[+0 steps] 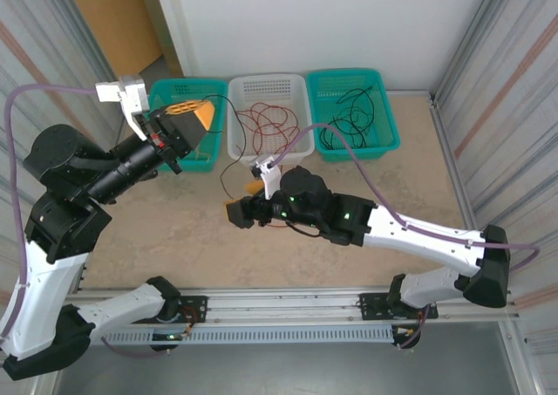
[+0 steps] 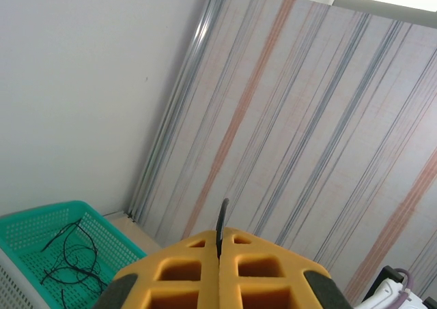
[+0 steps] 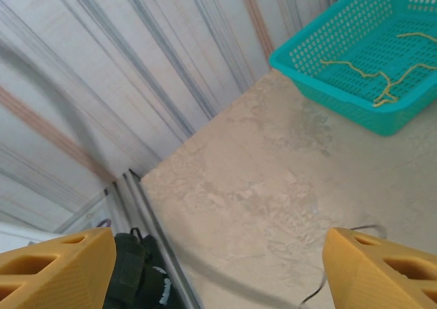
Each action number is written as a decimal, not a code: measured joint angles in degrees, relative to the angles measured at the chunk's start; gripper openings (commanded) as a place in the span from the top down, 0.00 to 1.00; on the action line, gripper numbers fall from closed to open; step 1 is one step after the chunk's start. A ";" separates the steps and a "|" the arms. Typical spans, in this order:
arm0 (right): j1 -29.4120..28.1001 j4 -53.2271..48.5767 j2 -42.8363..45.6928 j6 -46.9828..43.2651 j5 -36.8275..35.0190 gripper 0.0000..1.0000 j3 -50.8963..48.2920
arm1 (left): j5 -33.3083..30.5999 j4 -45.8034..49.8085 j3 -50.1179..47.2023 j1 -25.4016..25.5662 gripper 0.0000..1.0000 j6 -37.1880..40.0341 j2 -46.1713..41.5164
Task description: Untangle the cables
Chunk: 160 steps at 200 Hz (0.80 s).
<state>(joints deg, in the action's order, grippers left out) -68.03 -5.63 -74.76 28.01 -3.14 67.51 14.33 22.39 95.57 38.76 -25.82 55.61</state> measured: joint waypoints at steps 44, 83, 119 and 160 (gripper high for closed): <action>-1.09 -0.57 -1.77 -0.76 -1.77 0.77 1.77 | -0.02 0.02 0.13 0.00 1.00 -0.17 0.00; -1.11 -1.33 -2.23 -1.55 -2.91 0.94 2.25 | -3.21 1.57 0.33 0.00 1.00 0.31 0.00; 1.09 -7.72 0.28 -3.04 -6.40 1.00 2.99 | -12.59 5.75 -3.96 -0.02 0.56 2.32 -0.90; 17.75 -17.75 1.60 -3.28 -6.64 1.00 15.15 | -18.51 7.74 -19.04 -2.78 0.17 2.99 -2.08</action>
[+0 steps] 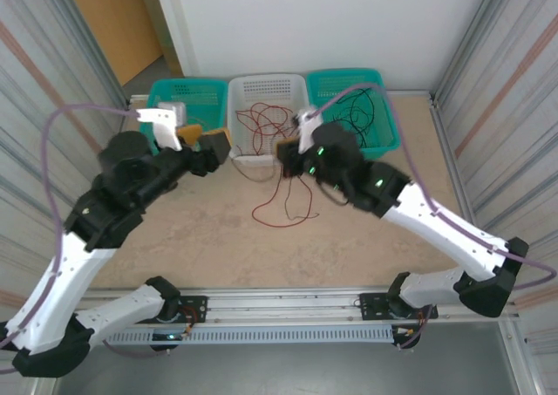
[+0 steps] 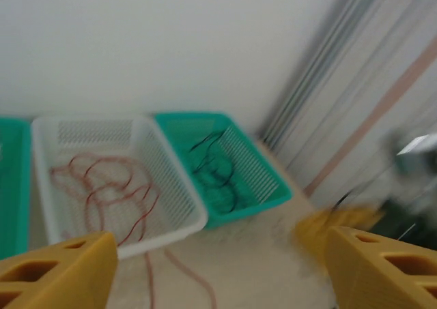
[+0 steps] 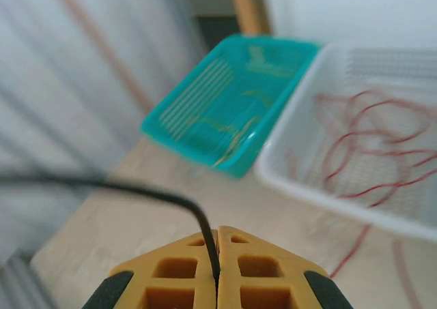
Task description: Untangle the cables
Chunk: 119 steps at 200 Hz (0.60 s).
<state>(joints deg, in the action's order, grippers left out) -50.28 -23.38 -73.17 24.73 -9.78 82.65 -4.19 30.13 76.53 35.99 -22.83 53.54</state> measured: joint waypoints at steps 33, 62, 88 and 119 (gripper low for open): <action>17.66 -4.11 -3.69 0.00 3.58 1.00 14.32 | -0.11 1.20 -11.87 -1.55 0.17 -0.15 1.03; 29.55 -6.84 -14.23 0.02 8.33 1.00 27.50 | 0.72 1.40 -19.10 -1.55 0.17 -1.40 -0.68; 35.98 -8.13 -25.62 0.20 11.52 1.00 35.58 | 3.17 0.39 -25.42 -1.53 0.18 -5.16 -3.43; 40.54 -10.38 -39.69 0.70 13.79 1.00 41.81 | 5.22 -3.06 -33.33 0.72 0.18 -11.19 -3.48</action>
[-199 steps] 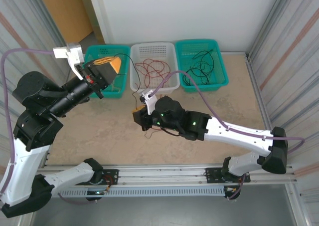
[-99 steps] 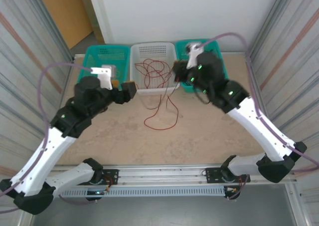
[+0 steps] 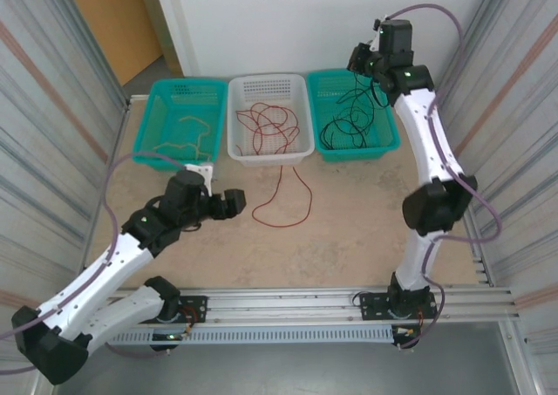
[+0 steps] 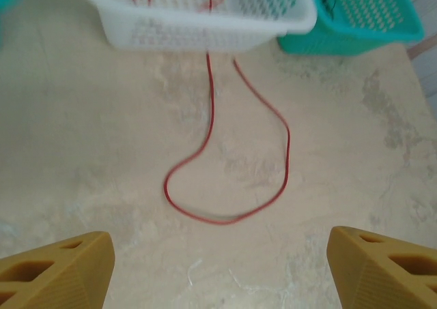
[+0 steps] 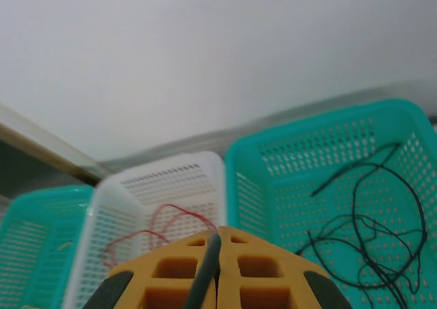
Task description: Untangle the cables
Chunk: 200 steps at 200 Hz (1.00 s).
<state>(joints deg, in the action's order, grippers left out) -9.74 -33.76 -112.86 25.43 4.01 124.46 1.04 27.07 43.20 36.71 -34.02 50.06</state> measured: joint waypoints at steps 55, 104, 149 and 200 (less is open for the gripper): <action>3.06 -11.63 -13.42 2.82 -0.85 0.28 0.57 | 0.52 -3.17 -5.20 5.53 0.19 -9.46 6.29; -0.11 -18.05 -4.72 2.64 -7.54 0.13 -9.42 | -1.60 -5.27 -9.73 7.39 0.18 -18.27 6.95; 0.83 -21.35 6.34 2.36 -7.30 0.31 -15.23 | -2.32 -9.88 -10.47 8.46 0.22 -22.93 13.84; 4.00 -19.15 11.23 2.43 -1.16 0.29 -35.58 | -3.41 -12.90 -7.30 10.43 0.23 -24.22 21.42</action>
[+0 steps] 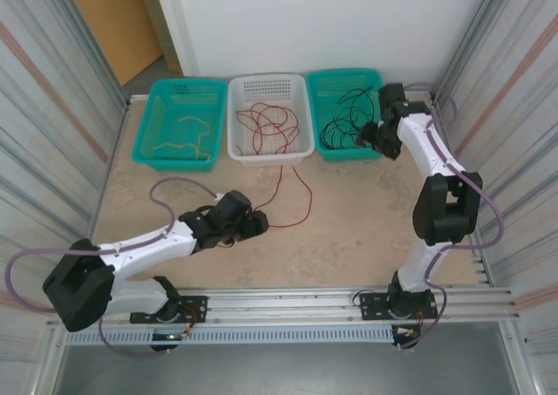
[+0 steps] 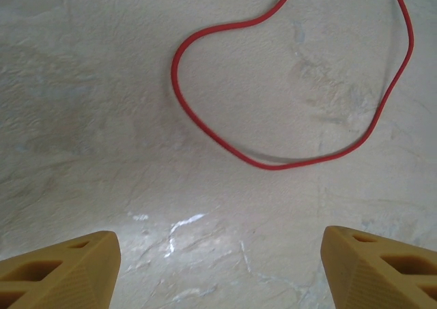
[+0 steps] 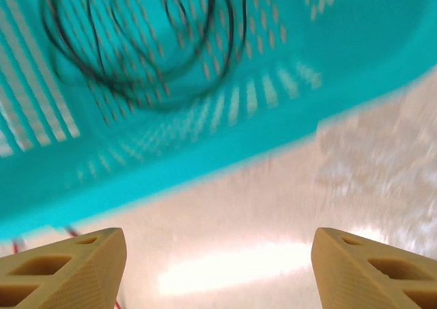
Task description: Untangle the cables
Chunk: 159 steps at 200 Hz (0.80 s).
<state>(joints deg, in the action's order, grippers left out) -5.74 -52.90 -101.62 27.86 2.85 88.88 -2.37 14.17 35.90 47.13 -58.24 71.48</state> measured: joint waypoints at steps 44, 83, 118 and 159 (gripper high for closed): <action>-5.07 5.66 20.59 0.92 4.50 0.29 -13.70 | -0.33 -3.61 0.63 -0.02 0.29 -0.26 5.64; -16.31 10.03 38.80 4.17 3.10 0.30 -23.19 | -0.11 -7.13 3.61 -0.31 0.47 0.00 10.97; -21.86 9.27 47.41 7.76 -0.09 0.30 -29.22 | 0.85 -8.31 6.19 -0.28 0.50 0.09 16.90; -22.53 7.19 53.42 9.16 -3.63 0.31 -28.94 | 0.13 -6.40 6.71 -0.22 0.53 -1.29 17.84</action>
<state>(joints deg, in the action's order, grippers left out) -28.27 -45.71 -48.21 37.01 -0.78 59.94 -2.24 7.77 42.61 46.92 -59.53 89.32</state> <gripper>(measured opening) 0.694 0.471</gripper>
